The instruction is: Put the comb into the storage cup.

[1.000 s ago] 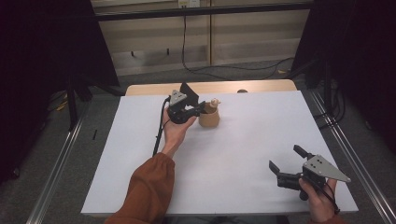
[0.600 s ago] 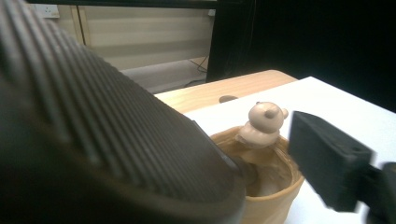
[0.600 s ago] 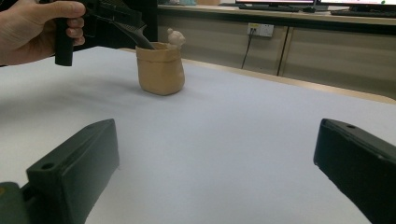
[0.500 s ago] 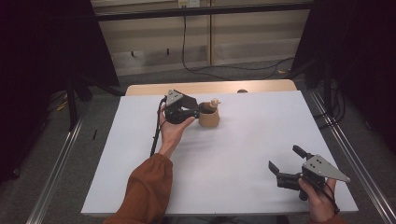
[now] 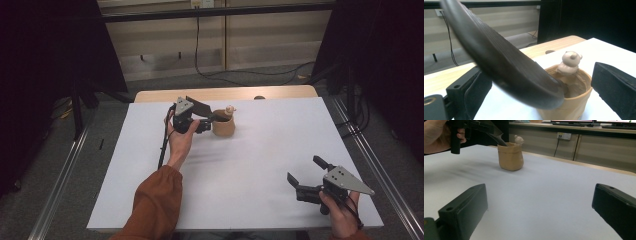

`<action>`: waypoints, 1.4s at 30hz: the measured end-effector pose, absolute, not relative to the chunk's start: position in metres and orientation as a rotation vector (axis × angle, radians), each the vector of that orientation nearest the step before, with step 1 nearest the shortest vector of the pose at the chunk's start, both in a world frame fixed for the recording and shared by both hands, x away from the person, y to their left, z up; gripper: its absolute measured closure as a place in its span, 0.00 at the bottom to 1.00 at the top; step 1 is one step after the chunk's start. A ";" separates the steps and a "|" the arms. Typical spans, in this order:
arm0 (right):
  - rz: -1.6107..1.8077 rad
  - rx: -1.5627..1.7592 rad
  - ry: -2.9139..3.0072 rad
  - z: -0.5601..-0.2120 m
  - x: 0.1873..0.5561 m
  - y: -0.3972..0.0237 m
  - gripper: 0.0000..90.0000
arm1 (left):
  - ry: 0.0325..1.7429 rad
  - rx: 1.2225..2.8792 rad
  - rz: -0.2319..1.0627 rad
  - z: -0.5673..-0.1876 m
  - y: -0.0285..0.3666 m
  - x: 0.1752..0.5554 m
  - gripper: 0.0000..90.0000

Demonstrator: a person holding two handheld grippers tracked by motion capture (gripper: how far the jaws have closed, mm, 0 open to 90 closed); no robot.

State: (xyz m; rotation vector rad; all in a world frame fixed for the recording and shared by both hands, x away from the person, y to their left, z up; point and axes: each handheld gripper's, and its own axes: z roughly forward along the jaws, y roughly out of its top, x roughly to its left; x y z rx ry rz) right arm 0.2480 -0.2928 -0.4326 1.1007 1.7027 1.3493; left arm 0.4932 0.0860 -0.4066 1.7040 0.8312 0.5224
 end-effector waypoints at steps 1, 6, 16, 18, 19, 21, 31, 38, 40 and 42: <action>1.347 1.100 1.703 -0.433 0.248 -0.293 0.00 | 0.837 1.689 0.515 -0.406 0.087 0.493 0.04; 1.346 1.105 1.701 -0.433 0.248 -0.293 0.00 | 0.836 1.684 0.549 -0.405 0.092 0.491 0.03; 1.346 1.101 1.699 -0.433 0.248 -0.293 0.00 | 0.803 1.652 0.581 -0.406 0.101 0.486 0.03; 1.346 1.102 1.698 -0.433 0.248 -0.293 0.00 | 0.793 1.655 0.582 -0.406 0.103 0.485 0.03; 1.347 1.101 1.698 -0.432 0.248 -0.293 0.00 | 0.789 1.661 0.602 -0.405 0.103 0.484 0.03; 1.349 1.103 1.698 -0.432 0.248 -0.293 0.00 | 0.792 1.649 0.596 -0.405 0.106 0.483 0.03; 1.345 1.108 1.691 -0.433 0.248 -0.293 0.00 | 0.797 1.635 0.614 -0.406 0.118 0.475 0.02; 1.345 1.111 1.682 -0.433 0.248 -0.294 0.00 | 0.800 1.620 0.615 -0.402 0.124 0.469 0.02; 1.348 1.115 1.680 -0.433 0.248 -0.295 0.00 | 0.798 1.610 0.616 -0.401 0.125 0.468 0.02; 1.351 1.117 1.671 -0.433 0.249 -0.295 0.00 | 0.810 1.605 0.615 -0.399 0.127 0.466 0.02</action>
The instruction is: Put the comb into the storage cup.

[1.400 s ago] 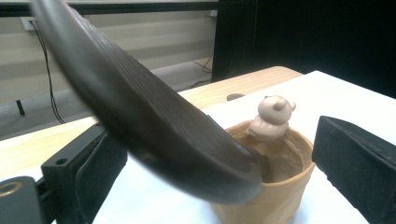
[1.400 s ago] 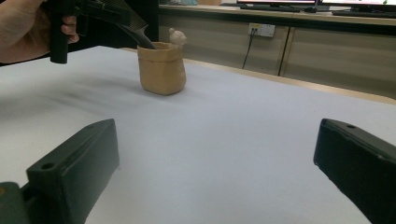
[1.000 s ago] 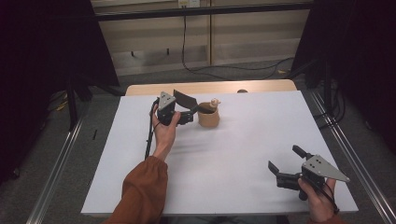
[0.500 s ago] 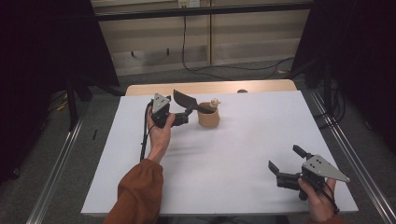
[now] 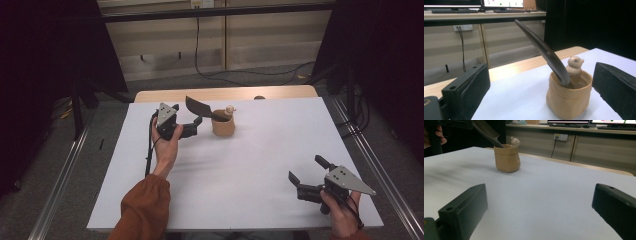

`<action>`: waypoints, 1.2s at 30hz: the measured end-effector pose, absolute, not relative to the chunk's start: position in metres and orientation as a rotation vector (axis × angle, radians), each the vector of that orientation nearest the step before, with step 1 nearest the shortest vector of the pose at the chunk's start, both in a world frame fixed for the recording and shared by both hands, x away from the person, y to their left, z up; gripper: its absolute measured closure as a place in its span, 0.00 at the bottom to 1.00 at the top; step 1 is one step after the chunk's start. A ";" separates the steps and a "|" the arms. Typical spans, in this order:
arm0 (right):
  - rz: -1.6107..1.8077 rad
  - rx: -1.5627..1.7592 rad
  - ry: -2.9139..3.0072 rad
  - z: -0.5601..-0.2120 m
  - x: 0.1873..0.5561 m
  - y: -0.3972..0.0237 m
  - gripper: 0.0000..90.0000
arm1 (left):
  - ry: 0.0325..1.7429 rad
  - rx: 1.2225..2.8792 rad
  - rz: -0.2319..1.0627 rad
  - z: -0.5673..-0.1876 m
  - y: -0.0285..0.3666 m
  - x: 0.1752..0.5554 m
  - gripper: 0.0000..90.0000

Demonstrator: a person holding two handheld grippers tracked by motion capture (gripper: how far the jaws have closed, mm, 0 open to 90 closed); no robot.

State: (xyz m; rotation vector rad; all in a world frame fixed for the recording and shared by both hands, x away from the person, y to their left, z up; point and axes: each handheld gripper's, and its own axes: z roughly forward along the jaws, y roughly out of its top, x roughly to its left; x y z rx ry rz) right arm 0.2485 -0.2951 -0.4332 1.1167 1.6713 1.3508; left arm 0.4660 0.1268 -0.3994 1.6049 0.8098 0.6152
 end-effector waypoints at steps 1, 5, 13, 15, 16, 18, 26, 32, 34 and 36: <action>1.351 1.118 1.671 -0.433 0.249 -0.295 0.00 | 0.813 1.601 0.617 -0.399 0.127 0.464 0.02; 1.345 1.115 1.671 -0.433 0.249 -0.294 0.00 | 0.815 1.608 0.624 -0.396 0.129 0.457 0.01; 1.346 1.113 1.671 -0.433 0.250 -0.293 0.00 | 0.811 1.596 0.631 -0.392 0.134 0.445 0.02; 1.342 1.112 1.669 -0.433 0.250 -0.294 0.00 | 0.818 1.602 0.640 -0.391 0.134 0.442 0.03; 1.343 1.112 1.667 -0.432 0.250 -0.294 0.00 | 0.821 1.609 0.649 -0.391 0.134 0.441 0.04; 1.341 1.112 1.668 -0.432 0.249 -0.294 0.00 | 0.817 1.601 0.634 -0.390 0.135 0.439 0.04; 1.337 1.110 1.653 -0.431 0.248 -0.294 0.00 | 0.805 1.591 0.664 -0.390 0.134 0.424 0.04; 1.337 1.109 1.647 -0.431 0.247 -0.294 0.00 | 0.778 1.592 0.669 -0.387 0.135 0.413 0.04; 1.336 1.111 1.645 -0.431 0.247 -0.294 0.00 | 0.776 1.579 0.665 -0.387 0.136 0.409 0.04; 1.335 1.117 1.642 -0.431 0.247 -0.294 0.00 | 0.793 1.584 0.687 -0.388 0.138 0.406 0.04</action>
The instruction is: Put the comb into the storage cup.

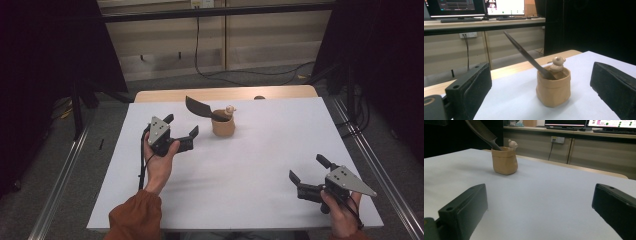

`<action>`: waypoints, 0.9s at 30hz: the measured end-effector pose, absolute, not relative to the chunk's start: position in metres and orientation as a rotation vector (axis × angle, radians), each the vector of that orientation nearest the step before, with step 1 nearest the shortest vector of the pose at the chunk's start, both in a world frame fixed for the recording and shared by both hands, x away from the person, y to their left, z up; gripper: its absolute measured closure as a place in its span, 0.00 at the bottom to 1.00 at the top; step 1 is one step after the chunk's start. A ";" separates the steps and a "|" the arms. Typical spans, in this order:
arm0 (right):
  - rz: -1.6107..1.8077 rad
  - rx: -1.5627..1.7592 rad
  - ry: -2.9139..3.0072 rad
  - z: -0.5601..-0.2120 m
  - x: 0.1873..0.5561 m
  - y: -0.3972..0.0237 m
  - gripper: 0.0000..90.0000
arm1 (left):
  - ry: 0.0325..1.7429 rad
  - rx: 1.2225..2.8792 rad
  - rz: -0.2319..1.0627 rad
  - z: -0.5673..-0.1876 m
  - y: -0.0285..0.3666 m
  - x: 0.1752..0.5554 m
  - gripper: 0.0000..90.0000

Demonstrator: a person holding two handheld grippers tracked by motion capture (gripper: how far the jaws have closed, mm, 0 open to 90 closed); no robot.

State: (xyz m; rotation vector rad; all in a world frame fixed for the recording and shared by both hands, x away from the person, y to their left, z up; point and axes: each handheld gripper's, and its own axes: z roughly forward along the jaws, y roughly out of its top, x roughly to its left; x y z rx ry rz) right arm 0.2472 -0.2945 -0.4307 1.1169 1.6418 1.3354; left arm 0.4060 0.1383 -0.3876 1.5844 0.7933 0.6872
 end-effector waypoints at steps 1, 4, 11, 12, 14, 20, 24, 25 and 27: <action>1.338 1.114 1.643 -0.431 0.247 -0.295 0.00 | 0.800 1.566 0.673 -0.388 0.140 0.404 0.04; 1.336 1.115 1.643 -0.431 0.248 -0.294 0.00 | 0.798 1.561 0.674 -0.390 0.144 0.401 0.03; 1.335 1.118 1.642 -0.431 0.247 -0.294 0.00 | 0.799 1.545 0.643 -0.398 0.151 0.394 0.03; 1.337 1.119 1.642 -0.431 0.247 -0.295 0.00 | 0.812 1.546 0.646 -0.399 0.152 0.392 0.03; 1.334 1.115 1.642 -0.431 0.248 -0.295 0.00 | 0.818 1.543 0.653 -0.399 0.153 0.388 0.03; 1.333 1.119 1.643 -0.431 0.248 -0.295 0.00 | 0.808 1.562 0.684 -0.403 0.160 0.371 0.03; 1.336 1.117 1.641 -0.431 0.248 -0.295 0.00 | 0.828 1.546 0.678 -0.407 0.168 0.364 0.03; 1.336 1.119 1.641 -0.431 0.247 -0.294 0.00 | 0.839 1.535 0.671 -0.408 0.171 0.363 0.03; 1.336 1.120 1.639 -0.431 0.247 -0.294 0.00 | 0.831 1.531 0.666 -0.408 0.175 0.360 0.03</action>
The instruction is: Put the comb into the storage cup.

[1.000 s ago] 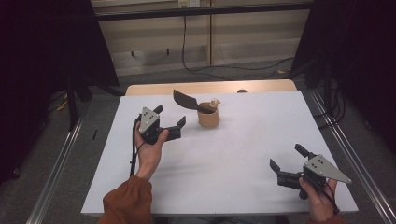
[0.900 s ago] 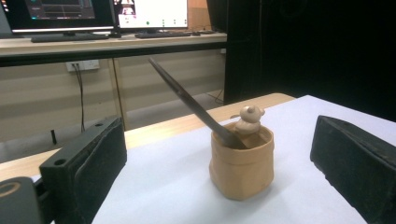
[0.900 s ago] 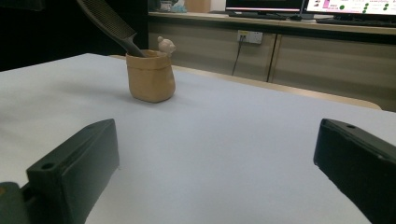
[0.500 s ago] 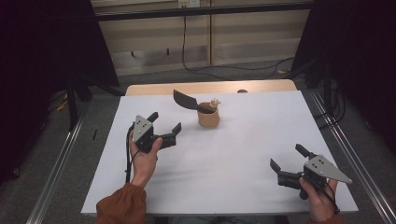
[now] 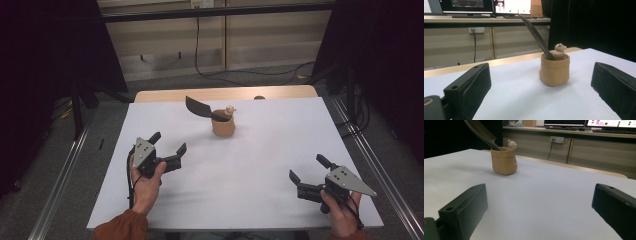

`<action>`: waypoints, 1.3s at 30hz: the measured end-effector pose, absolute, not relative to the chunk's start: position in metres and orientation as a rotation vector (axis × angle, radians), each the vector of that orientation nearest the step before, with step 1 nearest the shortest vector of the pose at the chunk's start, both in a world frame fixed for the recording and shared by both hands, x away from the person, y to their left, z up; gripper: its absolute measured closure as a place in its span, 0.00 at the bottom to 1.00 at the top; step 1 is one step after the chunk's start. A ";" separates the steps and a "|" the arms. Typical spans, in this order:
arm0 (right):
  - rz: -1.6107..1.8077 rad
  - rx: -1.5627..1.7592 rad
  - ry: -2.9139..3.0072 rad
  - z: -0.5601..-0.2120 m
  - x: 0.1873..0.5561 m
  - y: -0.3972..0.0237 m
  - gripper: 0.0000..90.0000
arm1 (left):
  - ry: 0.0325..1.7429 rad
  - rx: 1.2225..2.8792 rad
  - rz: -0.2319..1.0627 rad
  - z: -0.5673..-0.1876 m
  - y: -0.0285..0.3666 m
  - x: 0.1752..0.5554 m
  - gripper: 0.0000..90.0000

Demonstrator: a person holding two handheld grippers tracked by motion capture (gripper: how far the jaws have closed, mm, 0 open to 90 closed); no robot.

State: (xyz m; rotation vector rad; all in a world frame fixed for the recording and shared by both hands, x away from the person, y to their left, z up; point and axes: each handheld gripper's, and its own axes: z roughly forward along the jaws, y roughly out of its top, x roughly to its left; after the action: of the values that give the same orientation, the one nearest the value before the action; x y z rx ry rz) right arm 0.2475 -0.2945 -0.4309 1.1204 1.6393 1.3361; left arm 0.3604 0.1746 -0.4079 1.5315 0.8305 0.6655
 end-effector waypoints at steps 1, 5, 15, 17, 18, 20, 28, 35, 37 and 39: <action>1.334 1.121 1.639 -0.431 0.247 -0.295 0.00 | 0.827 1.539 0.671 -0.408 0.176 0.359 0.03; 1.336 1.120 1.637 -0.431 0.248 -0.295 0.00 | 0.834 1.538 0.681 -0.410 0.182 0.352 0.03; 1.337 1.120 1.627 -0.430 0.247 -0.295 0.00 | 0.828 1.560 0.695 -0.415 0.194 0.339 0.03; 1.336 1.126 1.626 -0.430 0.246 -0.295 0.00 | 0.822 1.562 0.700 -0.416 0.196 0.336 0.03; 1.336 1.124 1.625 -0.430 0.246 -0.295 0.00 | 0.818 1.566 0.696 -0.416 0.197 0.335 0.03; 1.335 1.124 1.629 -0.430 0.246 -0.296 0.00 | 0.804 1.563 0.705 -0.418 0.200 0.334 0.03; 1.332 1.123 1.615 -0.428 0.243 -0.297 0.00 | 0.820 1.579 0.712 -0.421 0.208 0.324 0.03; 1.325 1.109 1.595 -0.426 0.235 -0.300 0.00 | 0.822 1.612 0.717 -0.426 0.217 0.311 0.03; 1.328 1.108 1.595 -0.425 0.232 -0.302 0.00 | 0.865 1.602 0.716 -0.427 0.220 0.307 0.03; 1.324 1.108 1.598 -0.426 0.231 -0.303 0.00 | 0.889 1.603 0.712 -0.429 0.223 0.305 0.03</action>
State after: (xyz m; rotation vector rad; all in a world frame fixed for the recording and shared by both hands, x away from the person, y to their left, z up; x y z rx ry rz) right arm 0.2307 -0.3027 -0.4258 1.1085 1.5977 1.3244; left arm 0.3045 0.2228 -0.4291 1.6029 0.8894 0.7124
